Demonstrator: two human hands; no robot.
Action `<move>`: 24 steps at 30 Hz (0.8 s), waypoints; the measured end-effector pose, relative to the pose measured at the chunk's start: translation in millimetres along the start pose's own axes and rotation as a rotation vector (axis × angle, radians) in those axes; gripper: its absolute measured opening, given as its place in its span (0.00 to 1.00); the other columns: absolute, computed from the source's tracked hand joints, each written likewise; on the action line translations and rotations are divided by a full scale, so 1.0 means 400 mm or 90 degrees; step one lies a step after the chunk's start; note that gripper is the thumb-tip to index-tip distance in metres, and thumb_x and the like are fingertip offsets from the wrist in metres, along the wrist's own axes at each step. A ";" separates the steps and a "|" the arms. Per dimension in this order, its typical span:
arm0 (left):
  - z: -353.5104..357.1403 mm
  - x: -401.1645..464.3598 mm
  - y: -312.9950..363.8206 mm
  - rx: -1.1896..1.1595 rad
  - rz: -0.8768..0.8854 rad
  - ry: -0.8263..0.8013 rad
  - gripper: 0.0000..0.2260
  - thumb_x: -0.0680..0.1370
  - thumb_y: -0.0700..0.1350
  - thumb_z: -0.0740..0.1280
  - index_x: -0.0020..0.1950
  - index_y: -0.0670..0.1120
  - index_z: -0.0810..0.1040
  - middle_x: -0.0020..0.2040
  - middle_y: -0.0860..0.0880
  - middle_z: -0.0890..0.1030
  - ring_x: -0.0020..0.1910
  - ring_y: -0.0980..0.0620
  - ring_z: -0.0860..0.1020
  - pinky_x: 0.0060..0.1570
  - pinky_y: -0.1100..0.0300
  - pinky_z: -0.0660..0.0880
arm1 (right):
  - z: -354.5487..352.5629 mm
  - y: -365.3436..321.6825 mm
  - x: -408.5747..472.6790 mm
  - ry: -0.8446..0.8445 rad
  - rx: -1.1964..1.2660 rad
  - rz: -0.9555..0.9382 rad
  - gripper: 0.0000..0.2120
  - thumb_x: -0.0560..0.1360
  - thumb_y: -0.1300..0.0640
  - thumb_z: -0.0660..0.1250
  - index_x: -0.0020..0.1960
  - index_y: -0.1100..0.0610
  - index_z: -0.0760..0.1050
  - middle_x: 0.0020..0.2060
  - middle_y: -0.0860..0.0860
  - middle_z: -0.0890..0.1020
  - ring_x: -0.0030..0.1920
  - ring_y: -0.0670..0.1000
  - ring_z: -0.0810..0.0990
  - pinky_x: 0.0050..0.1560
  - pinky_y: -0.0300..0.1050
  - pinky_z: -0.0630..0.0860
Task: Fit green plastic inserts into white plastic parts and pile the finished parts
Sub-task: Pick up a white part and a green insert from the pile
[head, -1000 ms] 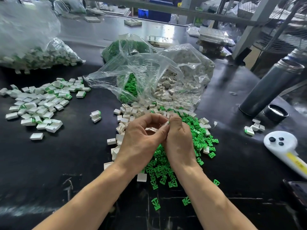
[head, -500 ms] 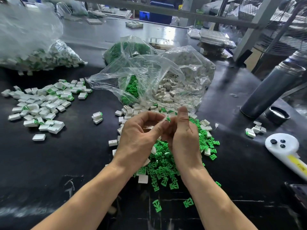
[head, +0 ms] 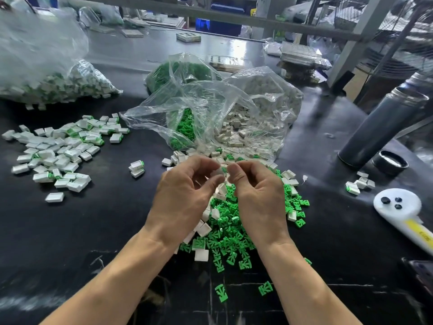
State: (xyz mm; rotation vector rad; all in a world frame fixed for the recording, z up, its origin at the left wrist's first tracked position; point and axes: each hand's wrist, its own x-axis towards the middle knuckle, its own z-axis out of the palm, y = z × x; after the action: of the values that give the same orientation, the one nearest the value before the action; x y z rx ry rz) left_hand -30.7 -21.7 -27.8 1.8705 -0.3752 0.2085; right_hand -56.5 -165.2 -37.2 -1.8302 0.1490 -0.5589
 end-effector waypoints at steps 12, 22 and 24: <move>-0.162 0.084 -0.106 0.658 -0.149 0.113 0.08 0.79 0.51 0.71 0.53 0.50 0.85 0.51 0.43 0.83 0.54 0.39 0.78 0.57 0.45 0.70 | -0.013 0.003 0.006 0.047 -0.091 0.036 0.11 0.78 0.43 0.71 0.42 0.49 0.78 0.35 0.37 0.81 0.34 0.40 0.77 0.34 0.32 0.71; -0.120 0.106 -0.143 0.596 -0.018 0.006 0.21 0.82 0.38 0.63 0.73 0.53 0.76 0.73 0.50 0.75 0.72 0.45 0.67 0.67 0.44 0.59 | -0.031 -0.002 0.010 0.052 -0.134 0.049 0.11 0.79 0.43 0.71 0.42 0.47 0.78 0.34 0.41 0.82 0.36 0.42 0.79 0.38 0.38 0.74; -0.115 0.108 -0.145 0.558 -0.035 -0.018 0.21 0.82 0.38 0.62 0.72 0.55 0.77 0.71 0.53 0.76 0.74 0.48 0.65 0.68 0.47 0.56 | -0.040 -0.003 0.013 0.042 -0.174 0.045 0.09 0.79 0.44 0.71 0.44 0.48 0.79 0.35 0.42 0.82 0.38 0.43 0.80 0.42 0.46 0.78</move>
State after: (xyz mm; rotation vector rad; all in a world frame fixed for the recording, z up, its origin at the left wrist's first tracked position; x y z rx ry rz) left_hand 32.3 32.0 -50.3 2.7437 -0.2653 0.3462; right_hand -59.4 -180.8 -31.1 -2.0625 0.3468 -0.5713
